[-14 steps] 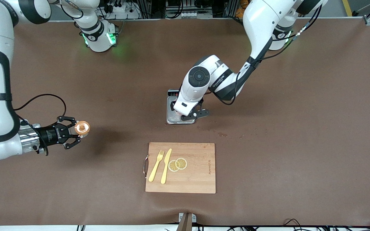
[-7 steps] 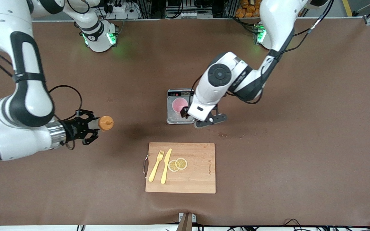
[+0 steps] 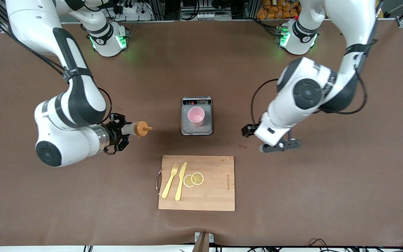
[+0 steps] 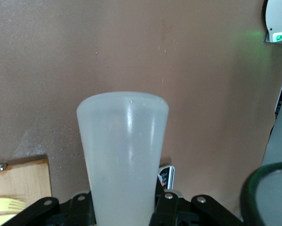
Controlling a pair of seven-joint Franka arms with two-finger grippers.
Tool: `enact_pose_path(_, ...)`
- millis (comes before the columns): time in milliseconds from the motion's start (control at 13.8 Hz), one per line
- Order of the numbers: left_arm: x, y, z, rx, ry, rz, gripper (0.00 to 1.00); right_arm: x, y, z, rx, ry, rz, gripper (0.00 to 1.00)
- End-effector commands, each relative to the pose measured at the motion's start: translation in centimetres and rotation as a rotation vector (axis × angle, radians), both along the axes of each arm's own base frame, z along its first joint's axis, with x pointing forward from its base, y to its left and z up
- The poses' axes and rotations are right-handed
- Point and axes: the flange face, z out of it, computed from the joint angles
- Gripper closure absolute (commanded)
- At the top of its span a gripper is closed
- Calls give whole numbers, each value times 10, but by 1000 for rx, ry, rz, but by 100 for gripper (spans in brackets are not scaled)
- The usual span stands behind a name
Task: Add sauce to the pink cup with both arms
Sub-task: 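Release the cup and lift the left gripper while the right gripper lifts the bottle, then tilt the sauce bottle over the pink cup with the right gripper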
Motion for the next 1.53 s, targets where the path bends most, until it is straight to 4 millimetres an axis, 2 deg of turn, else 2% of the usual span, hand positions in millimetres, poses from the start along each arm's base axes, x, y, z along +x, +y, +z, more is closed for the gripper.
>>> enact_pose_path(0, -4, 45, 17, 40, 24, -101, 0, -17, 39, 14, -123, -21, 2, 63)
enact_pose_path(145, -6, 76, 27, 48, 16, -130, 0, -27, 62, 11, -169, -22, -3, 63)
enact_pose_path(218, -8, 84, 34, 50, 6, -140, 0, -31, 72, 10, -190, -22, -8, 63)
enact_pose_path(363, -11, 87, 51, 55, -21, -139, 0, -40, 88, 7, -237, -31, 2, 63)
enact_pose_path(654, -29, 134, 82, 78, -65, -208, 0, -54, 114, -2, -312, -39, -4, 65)
enact_pose_path(799, -40, 143, 91, 91, -72, -197, 0, -63, 129, -8, -371, -63, 3, 65)
enact_pose_path(1090, -44, 167, 104, 102, -61, -167, 0, -82, 154, -24, -462, -81, 22, 67)
enact_pose_path(1163, -43, 187, 107, 108, -56, -178, 0, -86, 161, -29, -507, -99, 24, 67)
enact_pose_path(1235, -49, 194, 118, 108, -57, -204, 0, -96, 174, -36, -546, -117, 38, 67)
enact_pose_path(1308, -49, 210, 124, 104, -59, -207, 0, -103, 179, -44, -582, -118, 49, 67)
enact_pose_path(1453, -57, 216, 137, 89, -60, -231, 0, -108, 185, -53, -609, -119, 50, 67)
